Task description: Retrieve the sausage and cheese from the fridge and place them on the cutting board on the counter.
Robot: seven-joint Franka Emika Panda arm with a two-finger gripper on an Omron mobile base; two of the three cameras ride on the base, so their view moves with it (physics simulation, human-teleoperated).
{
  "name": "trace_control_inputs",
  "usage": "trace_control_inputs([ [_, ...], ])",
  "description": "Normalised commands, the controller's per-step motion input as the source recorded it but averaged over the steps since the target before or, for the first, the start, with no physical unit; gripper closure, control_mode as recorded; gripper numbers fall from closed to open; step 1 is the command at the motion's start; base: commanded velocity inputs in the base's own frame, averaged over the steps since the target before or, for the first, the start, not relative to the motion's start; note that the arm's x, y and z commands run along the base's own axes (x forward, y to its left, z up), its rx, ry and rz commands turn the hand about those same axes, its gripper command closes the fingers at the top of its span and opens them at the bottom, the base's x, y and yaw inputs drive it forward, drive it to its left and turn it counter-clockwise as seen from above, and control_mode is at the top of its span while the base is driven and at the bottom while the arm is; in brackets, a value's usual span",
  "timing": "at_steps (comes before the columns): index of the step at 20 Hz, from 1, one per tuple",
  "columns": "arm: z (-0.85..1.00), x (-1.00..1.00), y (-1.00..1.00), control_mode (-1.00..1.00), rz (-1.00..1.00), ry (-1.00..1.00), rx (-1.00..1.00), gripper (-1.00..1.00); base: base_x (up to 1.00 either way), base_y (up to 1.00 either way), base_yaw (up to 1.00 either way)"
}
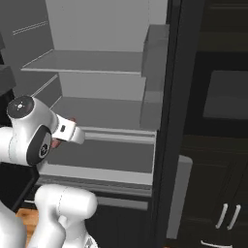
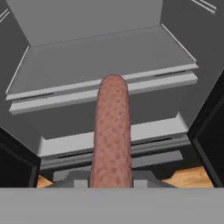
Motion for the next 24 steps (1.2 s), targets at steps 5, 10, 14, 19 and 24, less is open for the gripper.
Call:
trace_control_inputs([
  [5, 0.00, 0.00, 0.00, 1.00, 0.00, 0.00, 0.00, 1.00, -0.89, 0.00, 0.00],
  [10, 0.00, 0.00, 0.00, 1.00, 0.00, 0.00, 0.00, 1.00, -0.93, 0.02, 0.00],
  [14, 0.00, 0.00, 0.00, 1.00, 0.00, 0.00, 0.00, 1.00, -0.94, 0.07, 0.00],
  [19, 0.00, 0.00, 0.00, 1.00, 0.00, 0.00, 0.00, 1.00, -0.83, 0.42, 0.19],
  [24, 0.00, 0.00, 0.00, 1.00, 0.00, 0.00, 0.00, 1.00, -0.66, 0.61, 0.34],
])
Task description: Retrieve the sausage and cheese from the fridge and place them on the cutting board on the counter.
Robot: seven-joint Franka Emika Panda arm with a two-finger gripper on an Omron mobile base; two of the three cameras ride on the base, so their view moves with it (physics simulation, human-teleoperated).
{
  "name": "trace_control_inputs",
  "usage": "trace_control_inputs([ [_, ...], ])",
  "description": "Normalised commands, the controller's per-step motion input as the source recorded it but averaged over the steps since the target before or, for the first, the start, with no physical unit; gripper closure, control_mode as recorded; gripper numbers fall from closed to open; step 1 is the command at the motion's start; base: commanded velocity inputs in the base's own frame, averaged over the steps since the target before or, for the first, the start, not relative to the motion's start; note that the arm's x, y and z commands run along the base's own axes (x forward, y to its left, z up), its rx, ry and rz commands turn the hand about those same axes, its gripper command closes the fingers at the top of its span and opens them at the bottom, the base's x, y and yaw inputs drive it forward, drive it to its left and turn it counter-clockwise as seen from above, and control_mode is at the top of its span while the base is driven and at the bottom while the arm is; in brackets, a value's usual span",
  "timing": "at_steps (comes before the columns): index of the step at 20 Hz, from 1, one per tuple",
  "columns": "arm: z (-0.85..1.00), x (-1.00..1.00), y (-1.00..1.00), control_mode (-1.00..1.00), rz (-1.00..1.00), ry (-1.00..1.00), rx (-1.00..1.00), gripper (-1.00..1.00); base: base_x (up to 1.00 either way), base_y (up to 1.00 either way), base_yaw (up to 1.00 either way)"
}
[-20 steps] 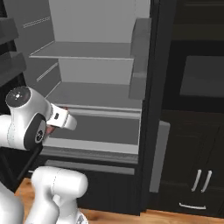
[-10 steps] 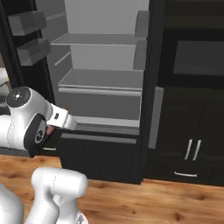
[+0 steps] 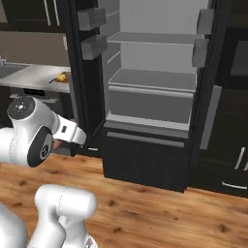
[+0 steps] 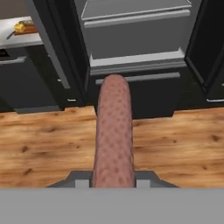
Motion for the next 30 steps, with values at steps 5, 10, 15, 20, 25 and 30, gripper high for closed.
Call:
trace_control_inputs([
  [5, 0.00, 0.00, 0.00, 1.00, 0.00, 0.00, 0.00, 1.00, -0.45, 0.72, 0.28],
  [10, 0.00, 0.00, 0.00, 1.00, 0.00, 0.00, 0.00, 1.00, -0.02, 0.91, 0.07],
  [15, 0.00, 0.00, 0.00, 1.00, 0.00, 0.00, 0.00, 1.00, 0.04, 0.94, 0.00],
  [20, 0.00, 0.00, 0.00, 1.00, 0.00, 0.00, 0.00, 1.00, 0.03, 0.94, 0.07],
  [25, 0.00, 0.00, 0.00, 1.00, 0.00, 0.00, 0.00, 1.00, 0.17, 0.84, 0.16],
  [30, 0.00, 0.00, 0.00, 1.00, 0.00, 0.00, 0.00, 1.00, 0.33, 0.49, 0.37],
])
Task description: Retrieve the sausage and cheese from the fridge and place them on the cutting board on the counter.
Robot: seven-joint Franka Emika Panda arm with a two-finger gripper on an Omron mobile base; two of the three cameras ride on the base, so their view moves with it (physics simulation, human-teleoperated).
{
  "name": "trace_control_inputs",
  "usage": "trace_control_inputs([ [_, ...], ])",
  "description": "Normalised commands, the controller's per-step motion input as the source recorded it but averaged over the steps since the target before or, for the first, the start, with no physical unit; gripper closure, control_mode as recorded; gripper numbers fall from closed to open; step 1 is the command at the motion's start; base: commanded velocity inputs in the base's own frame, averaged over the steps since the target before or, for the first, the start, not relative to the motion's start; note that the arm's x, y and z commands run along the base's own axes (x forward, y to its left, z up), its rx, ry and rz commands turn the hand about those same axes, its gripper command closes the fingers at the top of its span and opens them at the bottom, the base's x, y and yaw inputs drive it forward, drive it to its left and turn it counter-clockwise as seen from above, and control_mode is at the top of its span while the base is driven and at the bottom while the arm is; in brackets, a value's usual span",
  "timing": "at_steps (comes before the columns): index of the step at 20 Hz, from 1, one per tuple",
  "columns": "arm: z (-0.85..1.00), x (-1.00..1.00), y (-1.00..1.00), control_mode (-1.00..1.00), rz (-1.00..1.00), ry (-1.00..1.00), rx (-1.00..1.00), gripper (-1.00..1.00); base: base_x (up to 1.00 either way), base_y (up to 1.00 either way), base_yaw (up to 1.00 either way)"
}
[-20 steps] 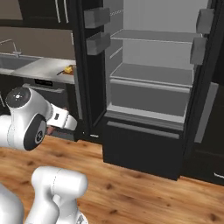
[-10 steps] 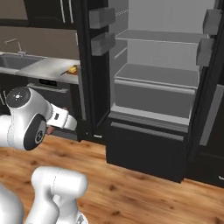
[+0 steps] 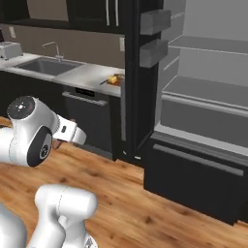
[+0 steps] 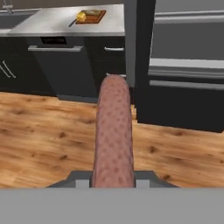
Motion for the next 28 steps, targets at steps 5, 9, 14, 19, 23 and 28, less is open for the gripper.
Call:
trace_control_inputs([
  [5, 0.00, 0.00, 0.00, 1.00, 0.00, 0.00, 0.00, 1.00, 0.68, 0.16, 0.30],
  [9, 0.00, 0.00, 0.00, 1.00, 0.00, 0.00, 0.00, 1.00, 0.84, 0.43, 0.02],
  [14, 0.00, 0.00, 0.00, 1.00, 0.00, 0.00, 0.00, 1.00, 0.89, 0.32, -0.11],
  [19, 0.00, 0.00, 0.00, 1.00, 0.00, 0.00, 0.00, 1.00, 0.69, 0.37, -0.38],
  [23, 0.00, 0.00, 0.00, 1.00, 0.00, 0.00, 0.00, 1.00, 0.58, 0.40, -0.43],
  [28, 0.00, 0.00, 0.00, 1.00, 0.00, 0.00, 0.00, 1.00, 0.36, 0.66, -0.23],
])
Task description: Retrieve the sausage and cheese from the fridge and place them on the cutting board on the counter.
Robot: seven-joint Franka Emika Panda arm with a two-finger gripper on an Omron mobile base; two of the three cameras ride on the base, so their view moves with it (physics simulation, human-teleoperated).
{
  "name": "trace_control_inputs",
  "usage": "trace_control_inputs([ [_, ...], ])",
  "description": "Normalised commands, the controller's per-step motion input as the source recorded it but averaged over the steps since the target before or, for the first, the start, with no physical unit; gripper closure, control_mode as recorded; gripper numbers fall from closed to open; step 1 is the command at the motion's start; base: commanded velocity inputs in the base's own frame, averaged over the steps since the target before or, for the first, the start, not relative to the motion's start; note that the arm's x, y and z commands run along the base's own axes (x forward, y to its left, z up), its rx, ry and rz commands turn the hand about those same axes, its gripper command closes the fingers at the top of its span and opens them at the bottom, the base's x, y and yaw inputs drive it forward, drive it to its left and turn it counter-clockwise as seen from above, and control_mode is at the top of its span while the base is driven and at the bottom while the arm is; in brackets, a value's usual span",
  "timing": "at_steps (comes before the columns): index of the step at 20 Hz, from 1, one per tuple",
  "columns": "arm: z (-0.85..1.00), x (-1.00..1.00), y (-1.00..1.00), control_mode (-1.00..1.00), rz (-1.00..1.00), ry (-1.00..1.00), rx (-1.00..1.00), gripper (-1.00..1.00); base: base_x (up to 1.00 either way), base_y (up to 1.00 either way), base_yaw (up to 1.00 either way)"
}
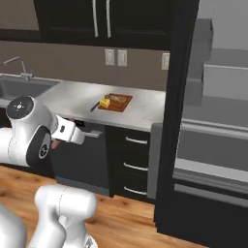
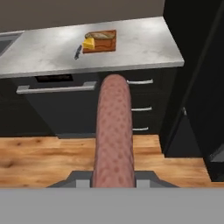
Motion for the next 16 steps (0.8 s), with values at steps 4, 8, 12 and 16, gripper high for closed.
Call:
trace_control_inputs([
  [4, 0.00, 0.00, 0.00, 1.00, 0.00, 0.00, 0.00, 1.00, 0.22, 0.79, -0.15],
  [8, 0.00, 0.00, 0.00, 1.00, 0.00, 0.00, 0.00, 1.00, 0.23, 0.69, -0.26],
  [12, 0.00, 0.00, 0.00, 1.00, 0.00, 0.00, 0.00, 1.00, 0.39, 0.54, -0.38],
  [16, 0.00, 0.00, 0.00, 1.00, 0.00, 0.00, 0.00, 1.00, 0.44, 0.55, -0.34],
])
